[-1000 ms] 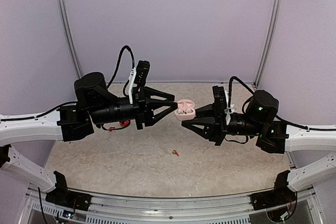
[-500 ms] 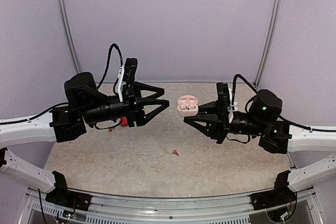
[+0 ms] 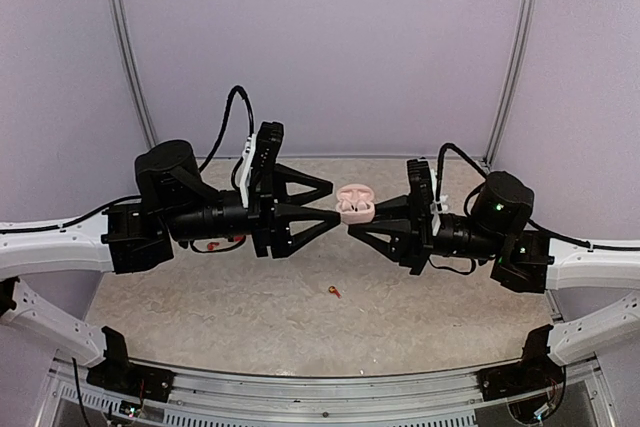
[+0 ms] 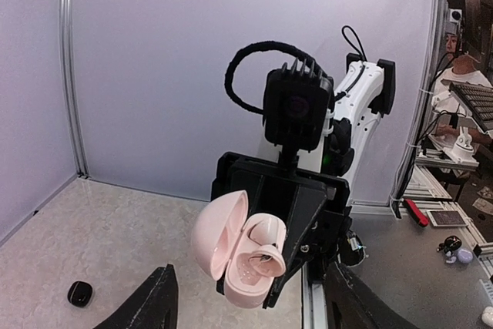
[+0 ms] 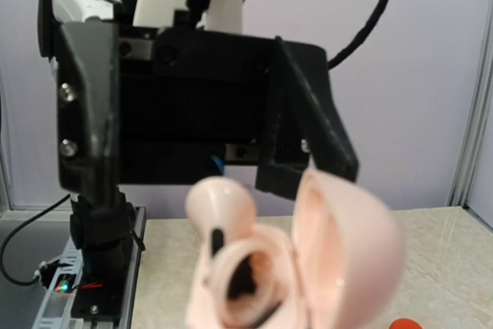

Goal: Insert the wireless bluetooth earbuds into the charging case
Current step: Adjust the left earbud in the left side groove of the charging case.

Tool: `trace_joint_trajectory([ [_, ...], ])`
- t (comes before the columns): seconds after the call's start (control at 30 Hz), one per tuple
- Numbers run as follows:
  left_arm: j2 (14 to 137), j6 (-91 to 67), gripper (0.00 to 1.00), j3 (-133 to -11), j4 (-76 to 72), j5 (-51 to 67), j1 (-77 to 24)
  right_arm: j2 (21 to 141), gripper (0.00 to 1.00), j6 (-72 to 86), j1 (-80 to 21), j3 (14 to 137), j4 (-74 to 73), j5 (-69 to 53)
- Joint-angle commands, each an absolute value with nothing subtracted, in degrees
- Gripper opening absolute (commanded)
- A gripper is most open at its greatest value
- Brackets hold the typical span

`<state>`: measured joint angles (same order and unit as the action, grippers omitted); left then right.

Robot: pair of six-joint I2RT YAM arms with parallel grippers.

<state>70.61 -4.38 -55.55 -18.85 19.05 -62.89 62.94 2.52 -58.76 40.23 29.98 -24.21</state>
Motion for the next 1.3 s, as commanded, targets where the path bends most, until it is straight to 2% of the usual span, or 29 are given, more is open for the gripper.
trace_joint_trajectory([
  [0.0, 71.60, -3.95, 0.64, -57.83, -19.60, 19.32, -63.13, 63.41, 0.00, 2.83, -59.24, 41.48, 30.30, -24.69],
  [0.5, 72.69, -4.68, 0.42, -58.15, -19.51, 17.78, -62.50, 63.19, 0.00, 2.53, -59.41, 41.57, 30.31, -25.37],
  [0.8, 72.34, -4.40, 0.38, -57.84, -19.52, 18.75, -62.31, 63.01, 0.00, 2.68, -59.45, 41.39, 30.85, -26.12],
  [0.87, 72.33, -4.24, 0.40, -57.75, -19.36, 19.20, -62.31, 62.94, 0.00, 2.78, -59.49, 41.31, 30.85, -26.11],
  [1.1, 70.88, -2.81, 0.66, -55.83, -20.13, 21.36, -62.15, 62.41, 0.00, 3.09, -59.50, 40.78, 31.29, -25.75],
  [1.27, 70.03, -2.09, 0.70, -55.35, -19.77, 21.14, -62.01, 62.72, 0.00, 3.55, -59.48, 40.69, 31.38, -27.03],
])
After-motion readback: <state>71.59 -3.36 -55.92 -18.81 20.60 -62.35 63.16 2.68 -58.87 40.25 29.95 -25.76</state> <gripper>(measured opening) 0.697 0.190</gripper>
